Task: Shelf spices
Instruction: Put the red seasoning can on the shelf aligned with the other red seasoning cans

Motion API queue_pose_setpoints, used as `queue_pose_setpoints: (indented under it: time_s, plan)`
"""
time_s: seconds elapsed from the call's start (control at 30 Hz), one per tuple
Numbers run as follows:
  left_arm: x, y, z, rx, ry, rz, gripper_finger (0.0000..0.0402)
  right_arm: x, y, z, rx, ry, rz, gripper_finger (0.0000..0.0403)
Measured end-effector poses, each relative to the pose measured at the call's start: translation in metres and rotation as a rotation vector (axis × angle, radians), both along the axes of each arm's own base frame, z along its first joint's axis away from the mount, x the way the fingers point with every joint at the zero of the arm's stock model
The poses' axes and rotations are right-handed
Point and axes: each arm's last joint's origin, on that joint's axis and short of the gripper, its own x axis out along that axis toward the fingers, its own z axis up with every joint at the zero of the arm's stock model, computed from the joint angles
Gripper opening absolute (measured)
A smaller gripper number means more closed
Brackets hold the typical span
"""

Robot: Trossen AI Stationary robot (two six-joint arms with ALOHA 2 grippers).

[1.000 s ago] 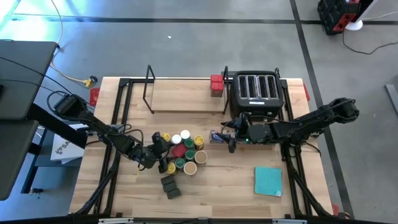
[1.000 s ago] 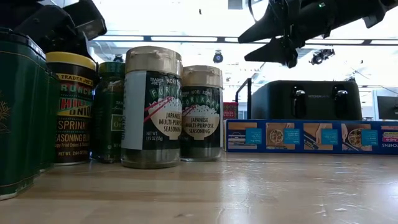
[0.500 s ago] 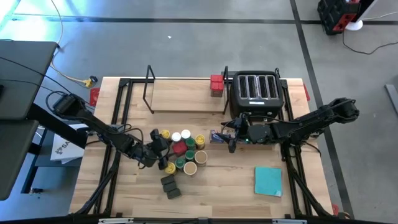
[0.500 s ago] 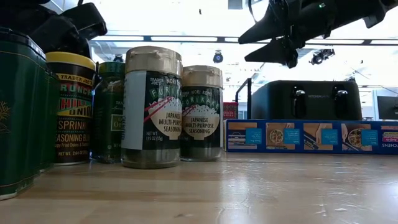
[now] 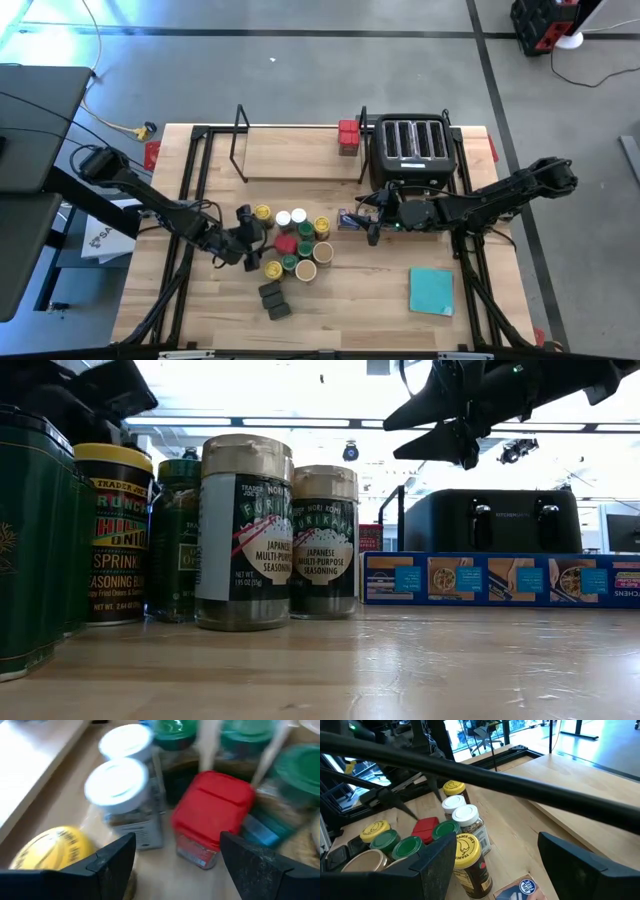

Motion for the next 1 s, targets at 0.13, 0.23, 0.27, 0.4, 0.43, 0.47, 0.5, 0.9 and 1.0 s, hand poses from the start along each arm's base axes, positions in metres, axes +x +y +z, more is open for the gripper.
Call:
queue_pose_setpoints:
  time_s: [0.13, 0.23, 0.27, 0.4, 0.43, 0.47, 0.5, 0.9, 1.0]
  plan:
    - [0.006, -0.002, -0.001, -0.009, 0.012, -0.087, 0.0284, 0.000, 0.000, 0.000, 0.000, 0.000, 0.000, 0.0275]
    - [0.012, -0.001, 0.000, -0.010, -0.011, -0.127, 0.0284, 0.000, 0.000, 0.000, 0.000, 0.000, 0.000, 0.0275]
    - [0.014, -0.001, 0.000, -0.003, -0.009, -0.137, 0.0284, 0.000, 0.000, 0.000, 0.000, 0.000, 0.000, 0.0275]
    - [0.020, 0.003, -0.005, 0.009, 0.015, -0.180, 0.0284, 0.000, 0.000, 0.000, 0.000, 0.000, 0.000, 0.0275]
    - [0.022, 0.005, -0.006, 0.014, 0.026, -0.194, 0.0284, 0.000, 0.000, 0.000, 0.000, 0.000, 0.000, 0.0275]
    - [0.024, 0.006, -0.009, 0.020, 0.040, -0.203, 0.0284, 0.000, 0.000, 0.000, 0.000, 0.000, 0.000, 0.0275]
    - [0.025, 0.008, -0.011, 0.025, 0.057, -0.205, 0.0284, 0.000, 0.000, 0.000, 0.000, 0.001, 0.000, 0.0275]
    - [0.038, 0.015, -0.015, -0.006, 0.040, -0.269, 0.0284, 0.000, 0.000, 0.000, 0.000, 0.001, 0.000, 0.0275]
    - [0.039, 0.015, -0.014, -0.020, 0.032, -0.273, 0.0280, 0.000, 0.000, 0.000, 0.000, 0.001, 0.000, 0.0275]
